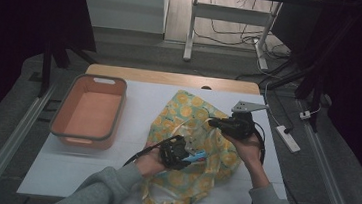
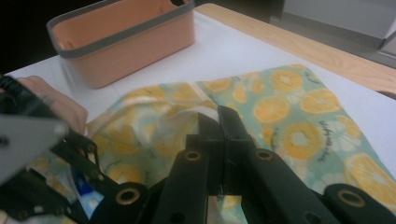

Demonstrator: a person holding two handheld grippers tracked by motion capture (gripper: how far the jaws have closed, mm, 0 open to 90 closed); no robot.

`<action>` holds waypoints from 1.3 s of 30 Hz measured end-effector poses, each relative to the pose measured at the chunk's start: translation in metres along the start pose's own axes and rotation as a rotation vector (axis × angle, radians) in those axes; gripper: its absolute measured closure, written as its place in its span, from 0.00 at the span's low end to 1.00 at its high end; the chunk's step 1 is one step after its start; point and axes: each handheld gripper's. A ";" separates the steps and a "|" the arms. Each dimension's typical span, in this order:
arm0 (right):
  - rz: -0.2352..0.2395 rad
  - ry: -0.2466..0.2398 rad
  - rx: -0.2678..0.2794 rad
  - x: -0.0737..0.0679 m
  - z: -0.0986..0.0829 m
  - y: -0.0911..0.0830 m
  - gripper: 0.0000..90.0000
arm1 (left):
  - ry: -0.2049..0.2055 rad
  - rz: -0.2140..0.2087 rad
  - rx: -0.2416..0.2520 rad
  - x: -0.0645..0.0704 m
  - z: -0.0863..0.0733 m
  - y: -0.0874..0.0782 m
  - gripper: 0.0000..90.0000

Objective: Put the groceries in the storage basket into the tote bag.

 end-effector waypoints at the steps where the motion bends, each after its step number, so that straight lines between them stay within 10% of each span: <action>1: 0.005 -0.006 -0.001 -0.002 0.001 0.001 0.99 | 0.011 0.002 0.001 0.002 0.005 0.001 0.83; 22: 0.009 -0.011 -0.017 -0.006 0.001 0.004 0.98 | 0.003 0.046 -0.002 -0.006 0.018 0.036 0.70; 28: -0.011 -0.005 -0.027 0.000 -0.003 0.003 0.98 | 0.007 0.070 0.069 -0.001 0.020 0.008 0.49; 33: -0.021 0.003 -0.035 0.004 -0.006 0.001 0.98 | -0.025 0.067 0.214 -0.006 0.016 -0.039 0.48; 39: -0.024 0.002 -0.042 0.004 -0.007 0.001 0.98 | -0.090 0.088 0.265 -0.022 -0.003 -0.078 0.45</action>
Point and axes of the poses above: each handheld gripper's, and its own axes: y roughly forward along the jaws, z roughly out of its top, x roughly to its right, and after that the axes turned 8 degrees about x, right-handed
